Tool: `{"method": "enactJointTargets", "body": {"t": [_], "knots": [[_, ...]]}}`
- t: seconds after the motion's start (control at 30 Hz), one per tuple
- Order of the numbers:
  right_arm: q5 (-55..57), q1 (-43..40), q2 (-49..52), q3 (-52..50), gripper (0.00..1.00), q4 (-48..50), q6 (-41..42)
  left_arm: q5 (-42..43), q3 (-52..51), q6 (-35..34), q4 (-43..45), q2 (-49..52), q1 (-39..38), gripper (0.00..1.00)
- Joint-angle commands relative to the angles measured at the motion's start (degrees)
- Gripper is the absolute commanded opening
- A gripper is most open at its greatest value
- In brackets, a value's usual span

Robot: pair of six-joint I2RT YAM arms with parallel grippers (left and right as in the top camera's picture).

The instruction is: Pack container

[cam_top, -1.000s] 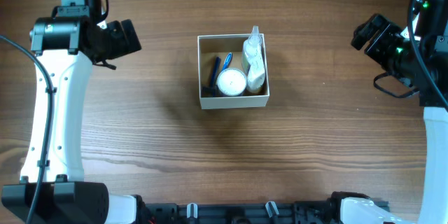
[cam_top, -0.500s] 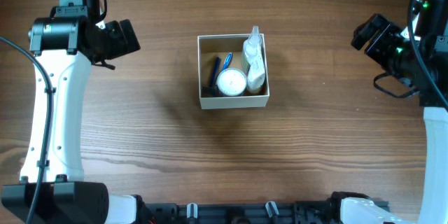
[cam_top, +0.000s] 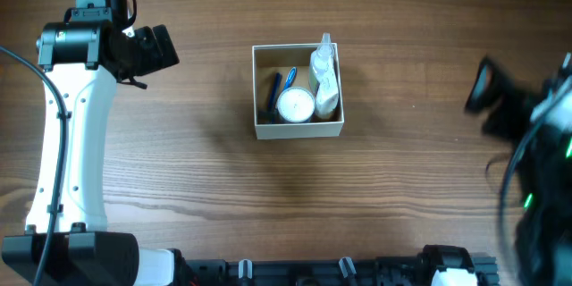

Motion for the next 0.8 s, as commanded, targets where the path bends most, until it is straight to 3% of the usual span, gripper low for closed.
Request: {"method": "enactJointTargets", "body": {"t": [0.0,0.23,0.77], "knots": [[-2.7,-0.1,-9.8,-14.5,1.0,1.0,-4.9,-0.3,0.3,0.1,0.0,0.1,0.2,1.0],[-3.8,-0.1,-26.6,-34.4,1.0,1.4,-4.7,-0.3,0.3,0.1,0.0,0.1,0.2,1.0],[-6.3,-0.1,-39.6,-54.8,1.0,11.1,-4.1,-0.3,0.3,0.1,0.0,0.1,0.2,1.0]]}}
